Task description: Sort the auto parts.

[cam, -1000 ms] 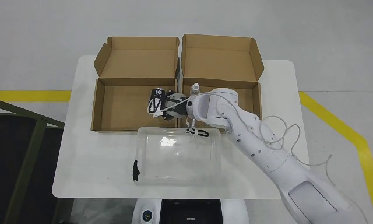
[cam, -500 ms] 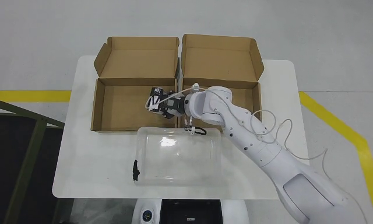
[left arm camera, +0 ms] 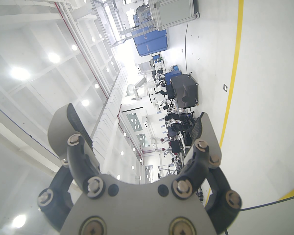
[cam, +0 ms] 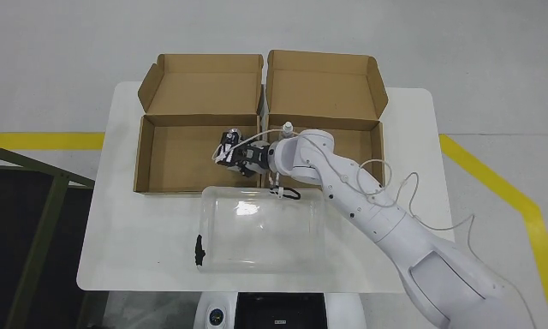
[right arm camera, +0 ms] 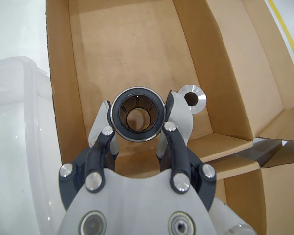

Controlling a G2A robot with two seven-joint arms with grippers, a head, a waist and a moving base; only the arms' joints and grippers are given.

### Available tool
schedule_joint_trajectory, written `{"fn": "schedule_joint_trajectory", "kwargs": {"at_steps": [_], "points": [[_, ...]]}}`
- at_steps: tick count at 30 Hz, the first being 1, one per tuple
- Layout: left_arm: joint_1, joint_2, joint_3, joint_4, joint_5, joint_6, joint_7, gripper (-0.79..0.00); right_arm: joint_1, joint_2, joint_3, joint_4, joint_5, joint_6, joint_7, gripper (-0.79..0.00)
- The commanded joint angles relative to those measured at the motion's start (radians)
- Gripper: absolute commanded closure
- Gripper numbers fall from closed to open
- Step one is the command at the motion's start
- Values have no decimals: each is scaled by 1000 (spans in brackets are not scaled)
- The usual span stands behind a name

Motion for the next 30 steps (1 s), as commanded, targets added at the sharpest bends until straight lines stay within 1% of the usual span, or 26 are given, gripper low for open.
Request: {"fn": "schedule_joint_trajectory", "kwargs": {"at_steps": [1,5,7,10,13,21,30], "points": [[0,0,0,0,0,0,0,-785,-3,-1,0,8,-4,-1,-3,-65],[0,0,0,0,0,0,0,-785,-7,-5,0,19,-13,0,-12,-114],[0,0,0,0,0,0,0,-785,-9,-6,0,23,-15,-1,-16,-188],[0,0,0,0,0,0,0,-785,-9,-9,1,28,-18,-4,-16,-262],[0,0,0,0,0,0,0,-785,-8,-11,3,28,-21,-8,-18,-308],[0,0,0,0,0,0,0,-785,-17,-6,30,-24,-39,-15,-21,-354],[0,0,0,0,0,0,0,-785,-49,6,62,-63,-53,-30,-9,-348]]}}
